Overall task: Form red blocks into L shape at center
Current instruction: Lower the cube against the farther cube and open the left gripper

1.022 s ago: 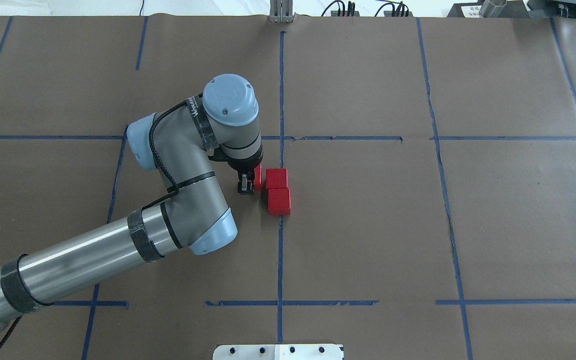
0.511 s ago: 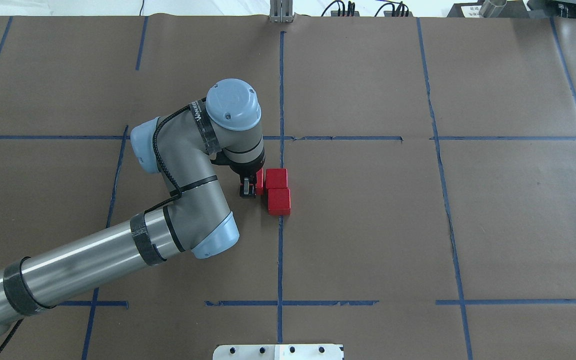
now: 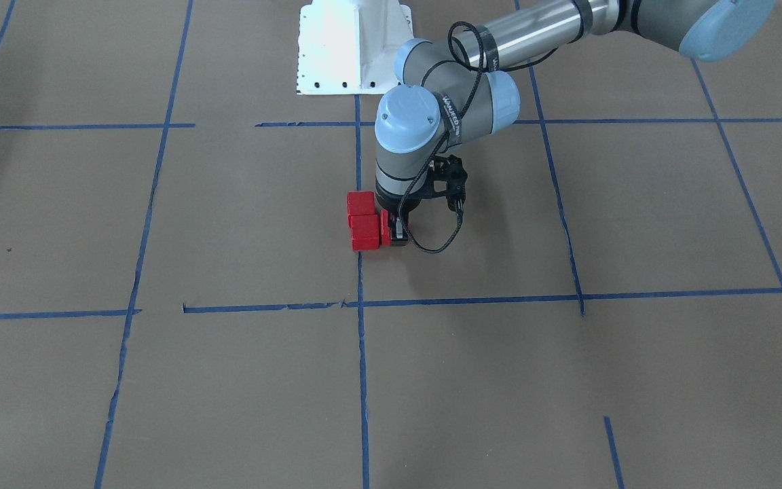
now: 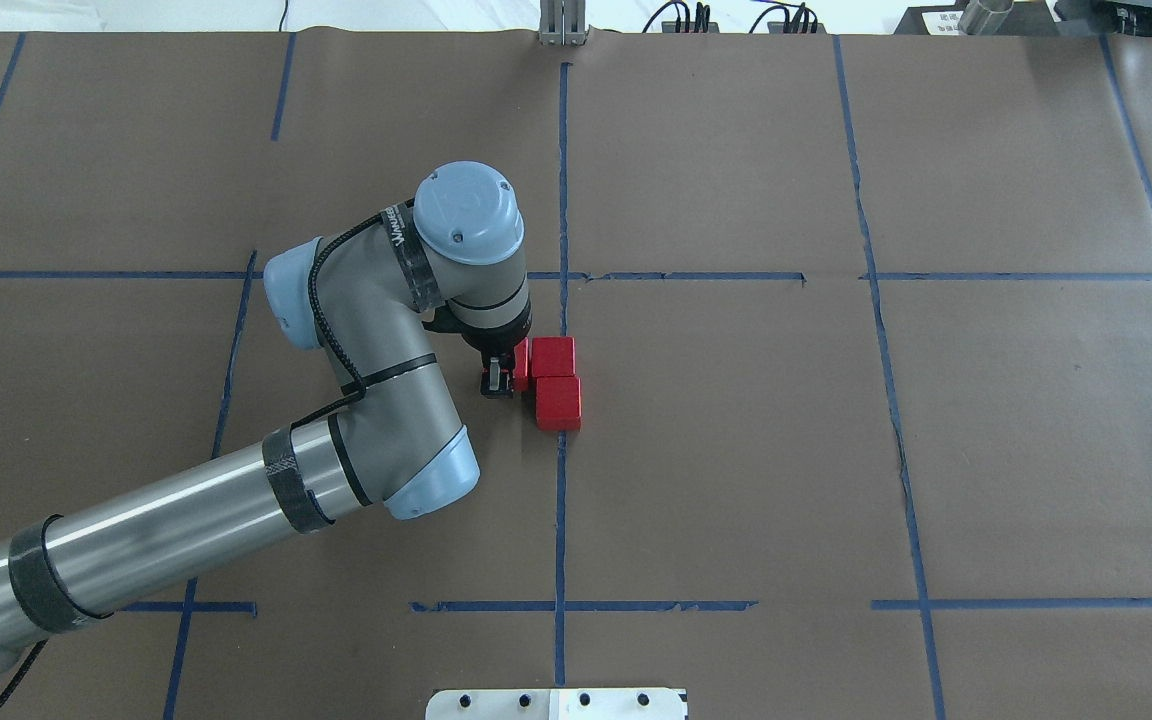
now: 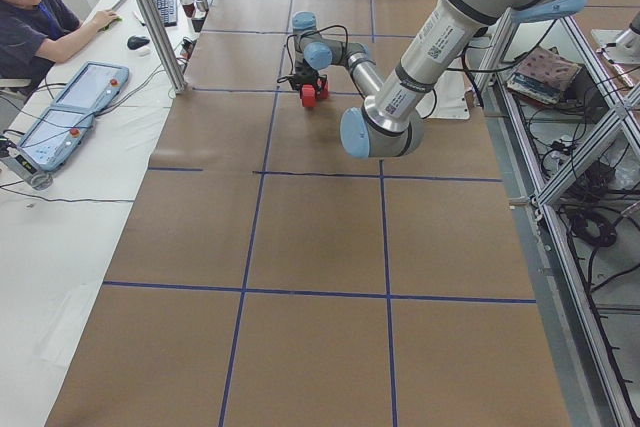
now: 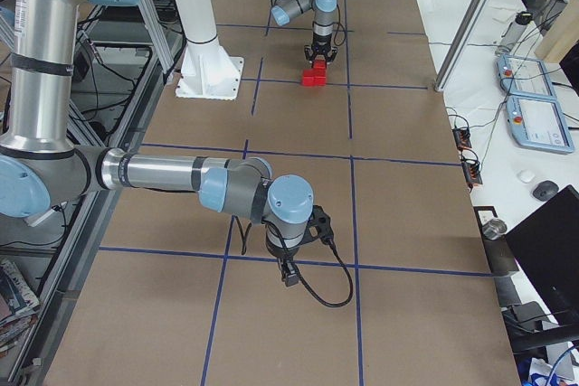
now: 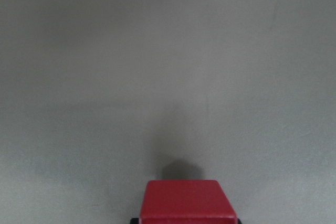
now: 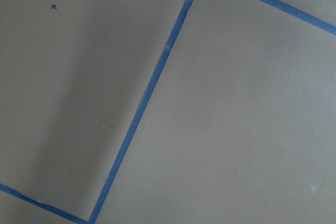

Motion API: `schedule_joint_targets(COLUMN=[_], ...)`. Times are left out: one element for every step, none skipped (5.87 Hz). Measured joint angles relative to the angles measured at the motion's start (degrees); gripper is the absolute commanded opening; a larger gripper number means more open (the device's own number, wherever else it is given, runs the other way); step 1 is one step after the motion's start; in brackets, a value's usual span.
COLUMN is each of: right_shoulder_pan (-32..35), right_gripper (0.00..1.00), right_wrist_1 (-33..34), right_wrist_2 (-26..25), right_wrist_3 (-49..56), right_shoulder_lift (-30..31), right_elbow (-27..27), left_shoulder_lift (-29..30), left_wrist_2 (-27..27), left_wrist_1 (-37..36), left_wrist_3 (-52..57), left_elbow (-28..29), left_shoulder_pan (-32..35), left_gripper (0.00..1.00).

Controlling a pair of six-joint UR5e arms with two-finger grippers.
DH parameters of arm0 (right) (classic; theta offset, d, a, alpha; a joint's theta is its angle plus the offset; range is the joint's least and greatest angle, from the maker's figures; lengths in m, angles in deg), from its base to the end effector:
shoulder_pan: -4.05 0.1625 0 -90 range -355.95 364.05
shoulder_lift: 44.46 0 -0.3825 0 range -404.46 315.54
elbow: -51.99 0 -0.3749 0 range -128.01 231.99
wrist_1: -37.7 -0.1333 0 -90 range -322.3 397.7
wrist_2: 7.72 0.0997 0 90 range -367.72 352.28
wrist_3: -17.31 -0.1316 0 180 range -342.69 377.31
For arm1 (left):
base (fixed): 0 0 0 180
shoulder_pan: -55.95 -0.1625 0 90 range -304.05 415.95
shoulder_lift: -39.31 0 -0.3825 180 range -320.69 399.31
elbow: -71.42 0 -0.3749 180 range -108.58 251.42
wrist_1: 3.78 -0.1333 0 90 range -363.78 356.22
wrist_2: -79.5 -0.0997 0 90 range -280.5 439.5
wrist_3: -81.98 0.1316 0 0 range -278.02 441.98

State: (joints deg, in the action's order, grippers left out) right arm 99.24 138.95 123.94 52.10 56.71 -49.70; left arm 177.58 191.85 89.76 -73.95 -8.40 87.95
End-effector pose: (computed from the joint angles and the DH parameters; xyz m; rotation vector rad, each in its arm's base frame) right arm 0.0801 -0.3747 0.6495 0.0803 -0.7482 -0.4242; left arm 0.5800 -0.4606 0.2106 -0.6237 0.6364 -1.4664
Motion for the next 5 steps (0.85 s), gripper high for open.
schedule_joint_targets(right_shoulder_pan=[0.0,0.0,0.0,0.0,0.0], right_gripper=[1.0,1.0,1.0,1.0,1.0], right_wrist_1=[0.0,0.0,0.0,0.0,0.0], right_wrist_2=[0.0,0.0,0.0,0.0,0.0], right_wrist_3=[0.01,0.02,0.02,0.02,0.02], right_shoulder_lift=[0.0,0.0,0.0,0.0,0.0], right_elbow=[0.0,0.0,0.0,0.0,0.0], left_shoulder_lift=[0.13,0.27,0.41,0.47,0.5], left_wrist_2=[-0.27,-0.58,-0.69,-0.72,-0.73], left_wrist_1=[0.07,0.12,0.14,0.14,0.15], left_wrist_3=[0.15,0.3,0.35,0.36,0.48], left_elbow=[0.22,0.31,0.35,0.36,0.4], left_shoulder_pan=[0.0,-0.01,0.0,-0.04,-0.07], left_gripper=[0.11,0.11,0.11,0.14,0.17])
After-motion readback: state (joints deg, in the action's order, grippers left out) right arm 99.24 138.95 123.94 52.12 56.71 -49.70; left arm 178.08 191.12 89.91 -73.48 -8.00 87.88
